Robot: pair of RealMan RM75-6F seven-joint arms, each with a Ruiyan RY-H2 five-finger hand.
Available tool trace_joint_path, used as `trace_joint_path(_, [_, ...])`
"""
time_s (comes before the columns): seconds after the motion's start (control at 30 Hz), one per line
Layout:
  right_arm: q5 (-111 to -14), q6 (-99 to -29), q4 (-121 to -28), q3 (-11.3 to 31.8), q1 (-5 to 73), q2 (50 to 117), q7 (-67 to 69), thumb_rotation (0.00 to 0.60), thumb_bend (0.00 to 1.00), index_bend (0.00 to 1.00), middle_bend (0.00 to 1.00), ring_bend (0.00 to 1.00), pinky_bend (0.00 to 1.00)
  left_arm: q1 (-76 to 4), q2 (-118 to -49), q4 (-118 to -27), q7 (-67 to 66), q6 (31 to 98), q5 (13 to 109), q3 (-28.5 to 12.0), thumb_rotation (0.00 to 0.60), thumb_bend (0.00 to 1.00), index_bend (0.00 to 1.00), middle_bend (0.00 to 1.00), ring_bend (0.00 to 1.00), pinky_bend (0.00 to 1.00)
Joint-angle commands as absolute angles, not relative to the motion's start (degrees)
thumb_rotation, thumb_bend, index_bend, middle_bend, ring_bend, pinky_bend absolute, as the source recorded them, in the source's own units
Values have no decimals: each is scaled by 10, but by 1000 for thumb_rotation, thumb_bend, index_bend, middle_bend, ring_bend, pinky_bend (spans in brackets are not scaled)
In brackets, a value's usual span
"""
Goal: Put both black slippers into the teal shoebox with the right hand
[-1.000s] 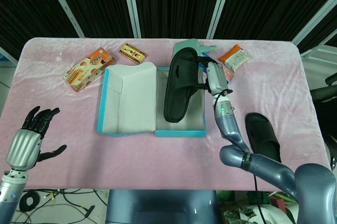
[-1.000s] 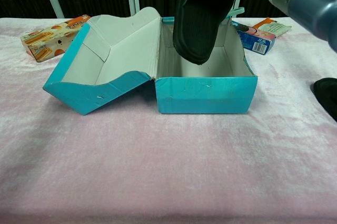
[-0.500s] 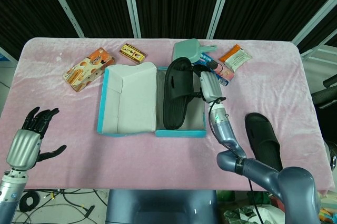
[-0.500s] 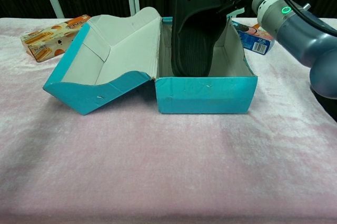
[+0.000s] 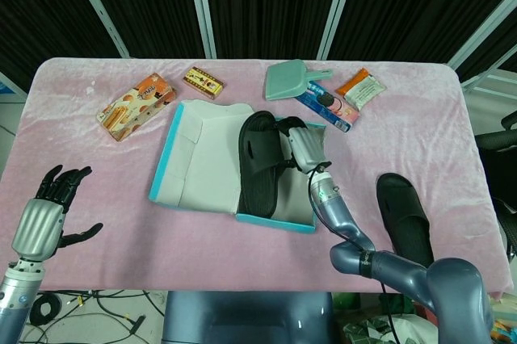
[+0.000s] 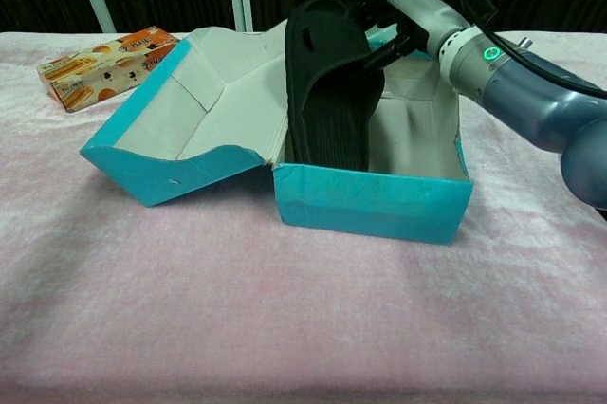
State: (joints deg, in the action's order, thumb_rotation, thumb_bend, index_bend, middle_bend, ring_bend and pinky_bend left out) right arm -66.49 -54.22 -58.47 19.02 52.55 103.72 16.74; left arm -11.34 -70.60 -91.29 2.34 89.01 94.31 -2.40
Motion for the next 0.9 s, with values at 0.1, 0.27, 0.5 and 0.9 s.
trace_joint_path(0.1, [-634, -494, -620, 190, 527, 1017, 128, 600, 113, 625, 566, 216, 112, -112, -707, -909, 29, 888, 937, -25, 600, 9, 37, 160, 124, 72])
trace_joint_path(0.27, [-601, -463, -647, 188, 528, 992, 73, 600, 110, 631, 598, 217, 104, -114, -708, -907, 31, 885, 935, -27, 600, 9, 36, 160, 124, 72])
trace_joint_path(0.5, [-569, -455, -696, 186, 523, 958, 13, 600, 102, 630, 640, 236, 104, -119, -708, -910, 28, 879, 934, -31, 600, 9, 34, 159, 124, 72])
trace_joint_path(0.9, [-532, -458, -760, 161, 521, 921, -81, 600, 99, 630, 696, 283, 100, -121, -707, -916, 22, 877, 934, -32, 600, 9, 33, 159, 124, 72])
